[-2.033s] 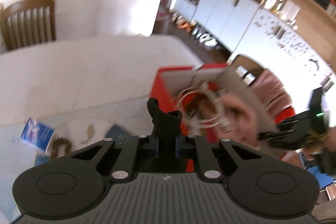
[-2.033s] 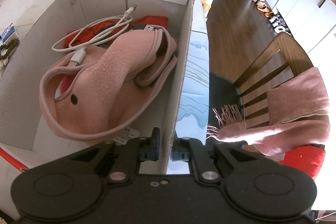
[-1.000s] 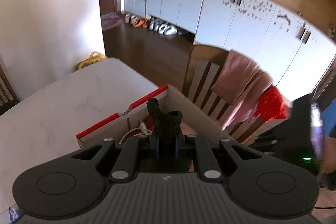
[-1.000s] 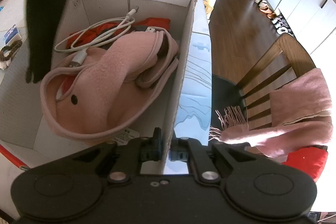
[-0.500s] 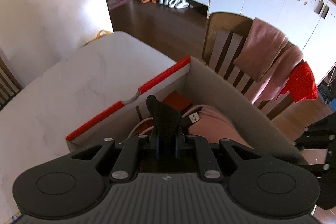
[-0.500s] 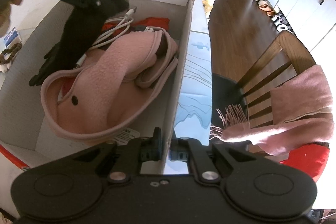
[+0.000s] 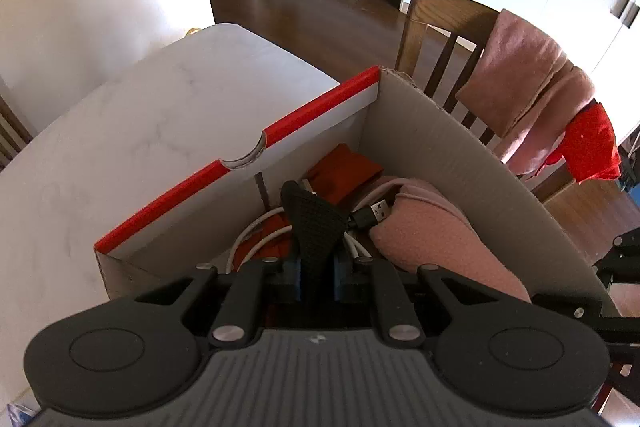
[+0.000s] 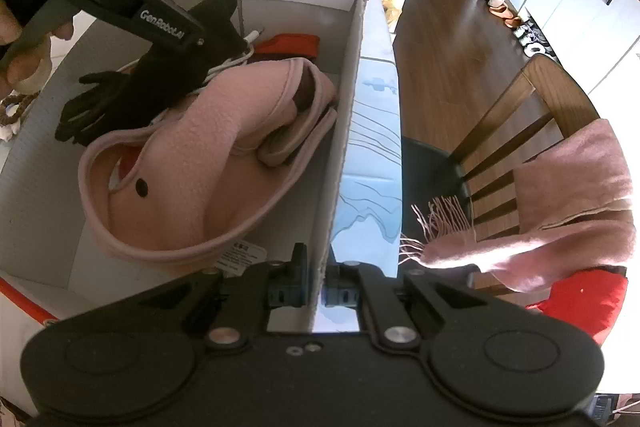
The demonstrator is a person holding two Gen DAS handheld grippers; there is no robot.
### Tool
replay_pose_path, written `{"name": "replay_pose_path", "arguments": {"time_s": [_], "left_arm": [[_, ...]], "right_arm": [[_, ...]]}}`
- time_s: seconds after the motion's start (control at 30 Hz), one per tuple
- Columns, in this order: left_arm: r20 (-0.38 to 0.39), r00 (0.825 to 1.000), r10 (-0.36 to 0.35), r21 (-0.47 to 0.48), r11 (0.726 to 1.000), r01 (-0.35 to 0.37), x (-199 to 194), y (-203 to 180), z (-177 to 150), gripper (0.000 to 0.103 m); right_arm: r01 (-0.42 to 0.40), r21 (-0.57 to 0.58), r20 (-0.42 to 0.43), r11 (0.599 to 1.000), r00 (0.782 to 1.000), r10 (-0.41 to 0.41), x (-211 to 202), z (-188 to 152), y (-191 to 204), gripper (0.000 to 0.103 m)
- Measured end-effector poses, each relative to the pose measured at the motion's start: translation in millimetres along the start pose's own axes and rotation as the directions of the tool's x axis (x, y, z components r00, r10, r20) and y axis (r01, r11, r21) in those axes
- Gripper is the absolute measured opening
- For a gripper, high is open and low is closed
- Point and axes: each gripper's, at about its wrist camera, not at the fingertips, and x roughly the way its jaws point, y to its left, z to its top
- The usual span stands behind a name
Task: Organize objects
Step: 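Open the left gripper to drop the glove beside the pink scarf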
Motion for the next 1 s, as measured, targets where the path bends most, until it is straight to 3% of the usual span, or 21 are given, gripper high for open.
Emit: {"name": "replay_pose_path", "arguments": {"time_s": [0.2,0.27,0.33,0.4,1.0], "left_arm": [[0.000,1.000,0.011,-0.011,1.000,-0.011,-2,0,-1,0.026],[0.002,1.000,0.026,-0.016,1.000,-0.026,-3,1,-1,0.035],[0.017,0.999,0.036,-0.022,0.999,-0.035,-8,2,-3,0.058],[0.035,0.999,0.031,-0.032,0.999,-0.030,-13,4,-6,0.064],[0.157,0.987,-0.027,-0.118,0.992,0.045,-93,20,-43,0.066]], "right_arm": [[0.000,0.001,0.000,1.000,1.000,0.000,0,0,0,0.005],[0.001,0.000,0.000,1.000,1.000,-0.001,0,0,0,0.005],[0.002,0.000,-0.001,1.000,1.000,-0.002,0,-1,-1,0.005],[0.003,-0.002,-0.002,1.000,1.000,-0.003,0,-1,0,0.005],[0.002,-0.012,0.008,1.000,1.000,-0.001,-4,-3,0,0.005]]}}
